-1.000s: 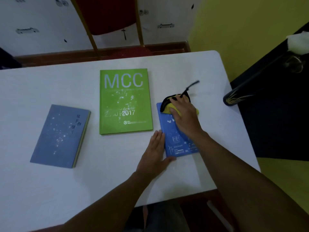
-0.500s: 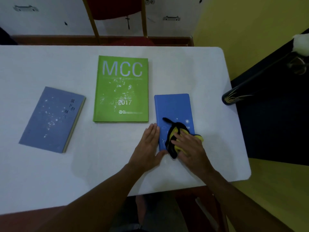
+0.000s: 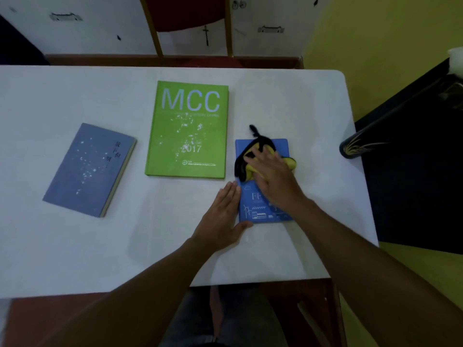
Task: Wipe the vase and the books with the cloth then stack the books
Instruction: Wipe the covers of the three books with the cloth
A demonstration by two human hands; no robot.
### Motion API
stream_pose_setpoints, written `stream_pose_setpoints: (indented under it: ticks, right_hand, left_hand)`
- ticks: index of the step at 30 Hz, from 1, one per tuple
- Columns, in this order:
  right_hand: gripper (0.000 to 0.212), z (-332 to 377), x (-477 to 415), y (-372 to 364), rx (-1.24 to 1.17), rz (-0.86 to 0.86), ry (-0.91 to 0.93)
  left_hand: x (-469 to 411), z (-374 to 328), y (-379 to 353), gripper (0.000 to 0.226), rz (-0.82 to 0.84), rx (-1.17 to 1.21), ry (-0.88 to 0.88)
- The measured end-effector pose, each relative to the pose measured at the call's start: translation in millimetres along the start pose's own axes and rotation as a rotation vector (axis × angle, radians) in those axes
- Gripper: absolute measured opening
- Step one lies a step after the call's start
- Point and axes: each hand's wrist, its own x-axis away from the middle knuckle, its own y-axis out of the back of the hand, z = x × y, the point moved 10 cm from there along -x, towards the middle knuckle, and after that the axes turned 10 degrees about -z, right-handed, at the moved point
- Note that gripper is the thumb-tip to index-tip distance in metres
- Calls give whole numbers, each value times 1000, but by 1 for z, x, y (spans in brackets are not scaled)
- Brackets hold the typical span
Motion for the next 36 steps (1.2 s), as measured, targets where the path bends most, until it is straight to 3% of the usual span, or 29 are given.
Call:
stream_pose_setpoints:
  ticks: [7,9,12,17,23,29,36]
  right_hand:
    - [49,12,121,18,83,-26,134]
    - [48,-3,107,24,159,-15,143]
    - [53,-27,53,23,245,4,3]
    - [62,-23,6,-2,252,35,-99]
    - [51,15,88,-3,124,33,195]
    - [48,-11,111,17,33,118,366]
    - [52,-36,0,12,67,85,30]
  left_hand:
    - [0,-4,4,96,-12,41,-6]
    - [0,-1,3,99,-1,17,5]
    - [0,0,1,98,9,7,11]
    - [-1,-1,3,99,21,11,14]
    - [0,-7,14,90,-40,48,-20]
    - [-1,-4,15,93,20,83,0]
    - [0,-2,13,92,90,100,10]
